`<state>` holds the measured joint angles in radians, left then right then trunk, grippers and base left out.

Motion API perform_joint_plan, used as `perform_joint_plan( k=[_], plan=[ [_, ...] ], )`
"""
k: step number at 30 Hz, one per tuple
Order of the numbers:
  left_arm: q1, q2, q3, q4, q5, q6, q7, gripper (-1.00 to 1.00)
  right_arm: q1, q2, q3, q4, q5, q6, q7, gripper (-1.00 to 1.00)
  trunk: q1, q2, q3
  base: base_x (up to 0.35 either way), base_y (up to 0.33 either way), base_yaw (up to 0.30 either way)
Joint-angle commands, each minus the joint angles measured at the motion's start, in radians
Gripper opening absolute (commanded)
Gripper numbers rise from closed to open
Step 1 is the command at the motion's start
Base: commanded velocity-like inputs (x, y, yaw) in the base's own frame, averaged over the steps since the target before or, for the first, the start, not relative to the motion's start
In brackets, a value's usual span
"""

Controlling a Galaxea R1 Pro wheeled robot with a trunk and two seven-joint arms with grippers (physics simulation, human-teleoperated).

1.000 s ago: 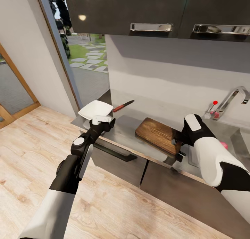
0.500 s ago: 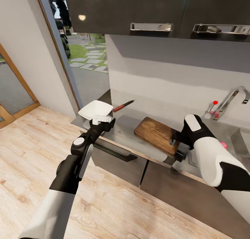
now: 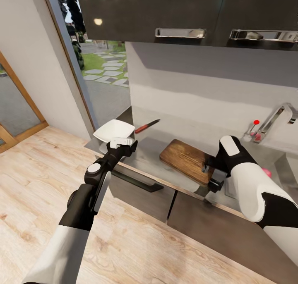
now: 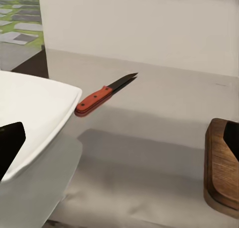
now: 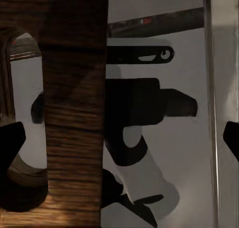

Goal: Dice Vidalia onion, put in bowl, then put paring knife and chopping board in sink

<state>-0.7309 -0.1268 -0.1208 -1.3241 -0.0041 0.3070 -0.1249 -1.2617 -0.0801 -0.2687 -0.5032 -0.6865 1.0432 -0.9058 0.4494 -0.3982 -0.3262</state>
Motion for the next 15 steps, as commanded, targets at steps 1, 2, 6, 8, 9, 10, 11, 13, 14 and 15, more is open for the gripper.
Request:
perform_joint_plan(
  k=[1, 2, 6, 8, 9, 10, 11, 13, 14, 15],
  plan=[
    [-0.001, -0.001, 0.001, -0.001, 0.0, 0.006, -0.004, 1.0, -0.001, 0.0, 0.006, -0.006, -0.01, 0.003, -0.01, 1.0, 0.001, -0.002, 0.0, 0.0, 0.0, 0.0],
    [-0.001, -0.001, 0.001, -0.001, 0.0, 0.006, -0.004, 1.0, -0.001, 0.0, 0.008, -0.007, -0.01, 0.003, -0.01, 1.0, 0.001, -0.002, 0.001, 0.0, 0.0, 0.0],
    [-0.001, -0.001, 0.001, -0.001, 0.0, 0.006, -0.004, 1.0, -0.001, -0.001, 0.022, -0.076, -0.011, 0.003, -0.011, 1.0, 0.001, -0.002, 0.007, 0.0, 0.0, 0.0],
    [-0.001, -0.001, 0.001, -0.001, 0.0, 0.006, -0.004, 1.0, -0.001, -0.001, 0.031, -0.116, -0.011, 0.004, -0.011, 1.0, 0.001, -0.002, 0.01, 0.0, 0.0, 0.0],
    [-0.001, -0.001, 0.001, -0.001, 0.0, 0.006, -0.004, 1.0, -0.001, -0.001, 0.041, -0.163, -0.011, 0.004, -0.011, 1.0, 0.001, -0.002, 0.012, 0.0, 0.0, 0.0],
    [-0.001, -0.001, 0.001, -0.001, 0.0, 0.006, -0.004, 1.0, -0.001, -0.001, 0.042, -0.173, -0.011, 0.004, -0.011, 1.0, 0.001, -0.002, 0.013, 0.0, 0.0, 0.0],
    [-0.001, -0.001, 0.001, 0.0, 0.0, 0.006, -0.004, 1.0, -0.001, -0.001, 0.044, -0.184, -0.011, 0.004, -0.011, 1.0, 0.001, -0.002, 0.014, 0.0, 0.0, 0.0],
    [-0.001, -0.001, 0.001, 0.0, 0.0, 0.006, -0.004, 1.0, -0.001, -0.002, 0.047, -0.221, -0.011, 0.003, -0.011, 1.0, 0.001, -0.002, 0.015, 0.0, 0.0, 0.0],
    [-0.001, -0.001, 0.001, 0.001, 0.0, 0.006, -0.004, 1.0, -0.001, -0.004, 0.05, -0.244, -0.011, 0.003, -0.01, 1.0, 0.001, -0.002, 0.015, 0.0, 0.0, 0.0],
    [-0.001, -0.001, 0.001, 0.001, 0.0, 0.006, -0.004, 1.0, -0.001, -0.014, 0.068, -0.28, -0.011, 0.001, -0.006, 1.0, 0.001, -0.002, 0.015, 0.0, 0.0, 0.0]
  ],
)
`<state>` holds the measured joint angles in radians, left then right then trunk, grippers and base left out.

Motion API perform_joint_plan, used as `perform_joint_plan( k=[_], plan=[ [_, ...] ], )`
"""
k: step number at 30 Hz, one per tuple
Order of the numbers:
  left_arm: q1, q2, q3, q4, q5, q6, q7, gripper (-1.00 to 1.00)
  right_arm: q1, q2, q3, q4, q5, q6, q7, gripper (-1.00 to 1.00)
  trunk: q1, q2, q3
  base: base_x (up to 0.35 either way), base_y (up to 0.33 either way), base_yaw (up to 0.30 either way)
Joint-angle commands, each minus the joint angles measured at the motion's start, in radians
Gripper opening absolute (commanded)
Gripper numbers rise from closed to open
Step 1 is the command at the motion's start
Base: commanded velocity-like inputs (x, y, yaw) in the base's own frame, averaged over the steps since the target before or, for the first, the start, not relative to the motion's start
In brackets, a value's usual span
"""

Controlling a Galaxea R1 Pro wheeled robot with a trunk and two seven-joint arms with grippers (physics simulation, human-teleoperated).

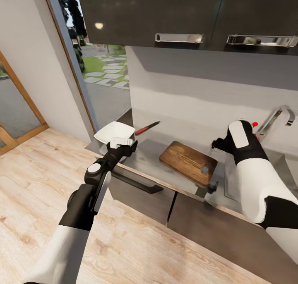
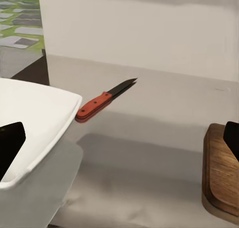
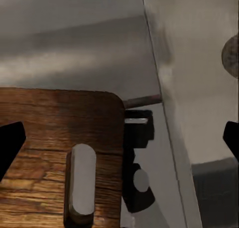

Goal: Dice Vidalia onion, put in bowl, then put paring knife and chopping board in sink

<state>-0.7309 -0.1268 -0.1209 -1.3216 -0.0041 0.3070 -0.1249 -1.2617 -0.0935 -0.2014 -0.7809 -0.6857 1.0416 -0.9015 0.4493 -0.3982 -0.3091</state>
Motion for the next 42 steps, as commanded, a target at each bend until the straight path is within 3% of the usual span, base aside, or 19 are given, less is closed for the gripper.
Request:
perform_joint_plan(
  k=[1, 4, 7, 8, 9, 11, 12, 14, 15, 16, 19, 23, 28, 32, 33, 39, 42],
  plan=[
    [-0.001, -0.001, 0.001, -0.001, -0.001, 0.006, -0.004, 1.0, -0.001, -0.014, 0.049, -0.024, -0.012, -0.001, 0.028, 1.0, 0.001, -0.002, -0.002, 0.0, 0.0, 0.0],
    [-0.001, -0.001, 0.001, -0.001, -0.001, 0.006, -0.004, 1.0, -0.001, -0.065, 0.146, -0.038, -0.012, -0.005, 0.202, 1.0, 0.001, -0.002, -0.002, 0.0, 0.0, 0.0],
    [-0.001, -0.001, 0.001, 0.0, -0.001, 0.006, -0.004, 1.0, 0.0, -0.116, 0.203, -0.041, -0.009, -0.015, 0.37, 1.0, 0.001, -0.002, -0.002, 0.0, 0.0, 0.0],
    [-0.001, -0.001, 0.001, -0.001, -0.001, 0.006, -0.004, 1.0, 0.011, -0.185, 0.269, -0.041, -0.002, -0.058, 0.565, 1.0, 0.001, -0.002, -0.002, 0.0, 0.0, 0.0],
    [-0.001, -0.001, 0.001, -0.001, -0.001, 0.006, -0.004, 1.0, 0.023, -0.209, 0.302, -0.041, 0.001, -0.083, 0.63, 1.0, 0.001, -0.002, -0.002, 0.0, 0.0, 0.0],
    [-0.001, -0.001, 0.001, -0.001, -0.001, 0.006, -0.004, 1.0, 0.036, -0.23, 0.337, -0.041, 0.002, -0.115, 0.689, 1.0, 0.001, -0.002, -0.002, 0.0, 0.0, 0.0],
    [-0.001, -0.001, 0.001, -0.001, -0.001, 0.006, -0.004, 1.0, 0.068, -0.262, 0.41, -0.041, 0.004, -0.196, 0.794, 1.0, 0.001, -0.002, -0.002, 0.0, 0.0, 0.0],
    [-0.001, -0.001, 0.0, -0.001, -0.001, 0.006, -0.004, 1.0, 0.099, -0.281, 0.464, -0.041, 0.004, -0.268, 0.878, 1.0, 0.001, -0.002, -0.002, 0.0, 0.0, 0.0],
    [-0.001, -0.001, 0.0, -0.001, -0.001, 0.006, -0.004, 1.0, 0.109, -0.287, 0.479, -0.042, 0.004, -0.292, 0.908, 1.0, 0.001, -0.002, -0.002, 0.0, 0.0, 0.0],
    [-0.001, -0.001, 0.0, -0.001, -0.001, 0.006, -0.004, 1.0, 0.133, -0.306, 0.51, -0.042, 0.004, -0.358, 1.002, 1.0, 0.001, -0.002, -0.002, 0.0, 0.0, 0.0],
    [-0.001, -0.001, 0.0, -0.002, -0.001, 0.007, -0.004, 1.0, 0.169, -0.357, 0.535, -0.041, 0.005, -0.428, 1.203, 1.0, 0.001, -0.002, -0.002, 0.0, 0.0, 0.0],
    [-0.001, -0.001, 0.0, -0.006, -0.001, 0.007, -0.004, 1.0, 0.2, -0.39, 0.539, -0.041, 0.005, -0.442, 1.281, 1.0, 0.001, -0.002, -0.002, 0.0, 0.105, 0.0],
    [-0.001, -0.002, -0.001, -0.025, -0.001, 0.02, -0.003, 1.0, 0.208, -0.424, 0.535, -0.041, 0.005, -0.446, 1.303, 1.0, 0.001, -0.002, -0.002, 0.011, 0.287, 0.0],
    [-0.001, -0.002, -0.002, -0.099, -0.001, 0.111, -0.003, 1.0, 0.209, -0.431, 0.534, -0.041, 0.005, -0.446, 1.306, 1.0, 0.001, -0.002, -0.002, 0.048, 0.302, 0.0],
    [-0.001, -0.002, -0.004, -0.165, -0.001, 0.2, -0.004, 1.0, 0.209, -0.432, 0.534, -0.041, 0.005, -0.445, 1.306, 1.0, 0.001, -0.002, -0.002, 0.01, 0.098, 0.0],
    [-0.001, -0.002, -0.04, -0.233, -0.001, 0.335, -0.004, 1.0, 0.21, -0.433, 0.535, -0.04, 0.005, -0.445, 1.305, 1.0, 0.001, -0.002, -0.002, 0.004, 0.042, 0.0],
    [-0.001, -0.009, -0.062, -0.26, 0.001, 0.447, -0.004, 1.0, 0.211, -0.433, 0.536, -0.041, 0.005, -0.445, 1.305, 1.0, 0.001, -0.002, -0.002, 0.0, 0.003, 0.0]
  ],
)
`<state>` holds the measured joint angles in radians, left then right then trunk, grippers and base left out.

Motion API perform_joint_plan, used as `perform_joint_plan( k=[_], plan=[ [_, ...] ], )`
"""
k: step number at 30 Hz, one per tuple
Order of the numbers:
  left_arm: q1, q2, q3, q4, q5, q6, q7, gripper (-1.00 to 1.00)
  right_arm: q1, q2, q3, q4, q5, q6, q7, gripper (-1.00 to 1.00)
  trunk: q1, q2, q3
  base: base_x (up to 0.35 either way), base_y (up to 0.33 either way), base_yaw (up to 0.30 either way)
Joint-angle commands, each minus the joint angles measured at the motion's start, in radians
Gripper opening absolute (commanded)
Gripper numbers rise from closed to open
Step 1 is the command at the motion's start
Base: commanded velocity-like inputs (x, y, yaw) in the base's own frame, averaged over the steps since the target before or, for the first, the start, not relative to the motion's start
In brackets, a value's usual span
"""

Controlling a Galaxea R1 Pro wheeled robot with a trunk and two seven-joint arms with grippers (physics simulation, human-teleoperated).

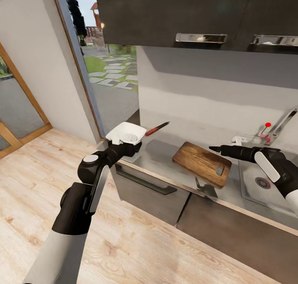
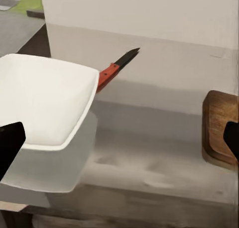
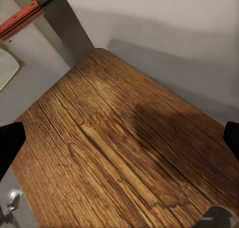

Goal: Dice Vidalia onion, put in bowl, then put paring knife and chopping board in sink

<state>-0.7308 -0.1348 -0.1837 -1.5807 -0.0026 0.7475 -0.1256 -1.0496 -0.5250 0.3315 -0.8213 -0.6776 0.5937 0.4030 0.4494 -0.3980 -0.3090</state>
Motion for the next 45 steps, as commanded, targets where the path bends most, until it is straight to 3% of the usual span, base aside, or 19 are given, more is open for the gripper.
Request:
perform_joint_plan(
  k=[1, 7, 18, 27, 45],
  plan=[
    [-0.001, -0.007, 0.001, -0.004, -0.001, 0.067, -0.005, 1.0, -0.001, -0.001, 0.003, 0.0, -0.003, 0.004, -0.002, 1.0, 0.001, -0.002, -0.002, 0.0, 0.0, 0.0],
    [-0.001, -0.012, 0.002, -0.004, 0.001, 0.117, -0.006, 1.0, -0.001, -0.001, 0.002, 0.0, -0.003, 0.005, -0.023, 1.0, 0.001, -0.002, -0.002, 0.122, 0.06, 0.0],
    [-0.001, -0.014, 0.001, -0.004, 0.006, 0.177, -0.006, 1.0, -0.001, -0.001, 0.002, -0.001, -0.003, 0.005, -0.232, 1.0, 0.001, -0.002, -0.002, 0.312, 0.094, 0.0],
    [-0.001, -0.014, 0.002, -0.004, 0.007, 0.18, -0.006, 1.0, -0.001, -0.001, 0.003, -0.001, -0.003, 0.005, -0.249, 1.0, 0.001, -0.002, -0.002, 0.293, 0.005, 0.0],
    [-0.001, -0.015, 0.002, -0.005, 0.007, 0.182, -0.006, 1.0, -0.001, -0.001, 0.0, -0.002, -0.005, 0.005, -0.25, 1.0, 0.001, -0.002, -0.002, 0.02, 0.06, -0.037]
  ],
)
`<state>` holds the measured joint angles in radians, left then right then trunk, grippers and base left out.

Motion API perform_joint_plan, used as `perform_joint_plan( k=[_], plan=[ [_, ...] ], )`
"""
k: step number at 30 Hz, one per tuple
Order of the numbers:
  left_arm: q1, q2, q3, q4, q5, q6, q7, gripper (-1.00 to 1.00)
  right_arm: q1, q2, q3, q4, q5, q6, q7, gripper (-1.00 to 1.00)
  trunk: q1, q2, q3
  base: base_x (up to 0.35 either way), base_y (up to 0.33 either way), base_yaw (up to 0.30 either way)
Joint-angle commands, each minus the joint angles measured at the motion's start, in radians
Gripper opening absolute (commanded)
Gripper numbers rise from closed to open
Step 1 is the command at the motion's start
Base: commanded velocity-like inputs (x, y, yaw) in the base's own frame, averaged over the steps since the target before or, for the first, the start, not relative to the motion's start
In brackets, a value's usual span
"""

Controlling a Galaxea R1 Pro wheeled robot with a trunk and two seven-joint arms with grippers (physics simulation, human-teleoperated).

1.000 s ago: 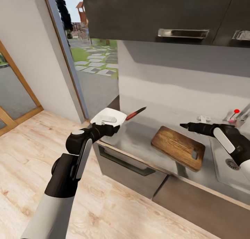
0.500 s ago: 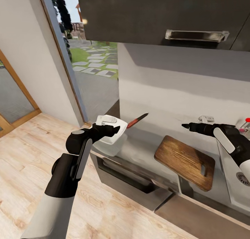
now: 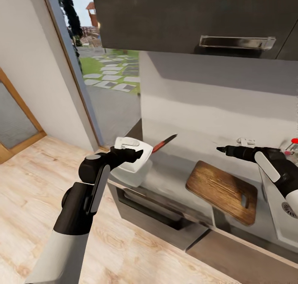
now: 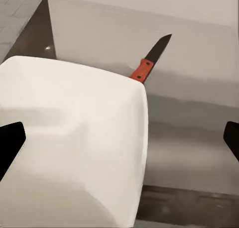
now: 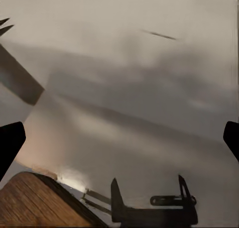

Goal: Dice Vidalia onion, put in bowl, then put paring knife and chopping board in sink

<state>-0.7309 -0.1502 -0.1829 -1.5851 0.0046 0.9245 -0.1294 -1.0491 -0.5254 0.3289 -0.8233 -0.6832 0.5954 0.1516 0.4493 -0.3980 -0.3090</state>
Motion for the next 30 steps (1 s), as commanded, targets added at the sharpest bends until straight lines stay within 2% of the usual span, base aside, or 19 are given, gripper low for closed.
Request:
perform_joint_plan(
  k=[1, 11, 23, 26, 27, 28, 30],
  plan=[
    [-0.001, 0.0, 0.001, -0.001, 0.0, 0.005, -0.002, 1.0, -0.002, -0.001, 0.003, 0.0, 0.001, 0.003, 0.002, 1.0, 0.001, -0.002, -0.002, 0.071, 0.298, -0.248],
    [-0.001, 0.001, 0.002, -0.001, 0.0, 0.005, -0.002, 1.0, -0.002, -0.001, 0.002, -0.002, 0.001, 0.004, 0.002, 1.0, 0.001, -0.002, -0.002, 0.129, 0.28, -0.277],
    [-0.001, 0.002, 0.003, 0.0, 0.0, 0.004, -0.002, 1.0, -0.002, -0.001, 0.002, -0.002, 0.001, 0.003, 0.002, 1.0, 0.001, -0.002, -0.002, 0.256, 0.202, -0.252],
    [-0.001, 0.002, 0.017, 0.0, 0.0, 0.005, -0.002, 1.0, -0.002, -0.001, 0.002, -0.002, 0.001, 0.003, 0.002, 1.0, 0.001, -0.002, -0.002, 0.284, 0.198, -0.066],
    [-0.001, 0.003, 0.035, 0.0, 0.0, 0.005, -0.002, 1.0, -0.002, -0.001, 0.002, -0.002, 0.001, 0.003, 0.002, 1.0, 0.001, -0.002, -0.002, 0.285, 0.197, -0.033],
    [-0.001, 0.003, 0.079, 0.0, 0.001, 0.005, -0.002, 1.0, -0.002, -0.001, 0.002, -0.002, 0.001, 0.003, 0.002, 1.0, 0.001, -0.002, -0.002, 0.285, 0.197, -0.011],
    [-0.001, 0.003, 0.092, 0.0, 0.001, 0.005, -0.002, 1.0, -0.002, -0.001, 0.002, -0.002, 0.001, 0.003, 0.002, 1.0, 0.001, -0.002, -0.002, 0.284, 0.197, -0.022]
  ],
)
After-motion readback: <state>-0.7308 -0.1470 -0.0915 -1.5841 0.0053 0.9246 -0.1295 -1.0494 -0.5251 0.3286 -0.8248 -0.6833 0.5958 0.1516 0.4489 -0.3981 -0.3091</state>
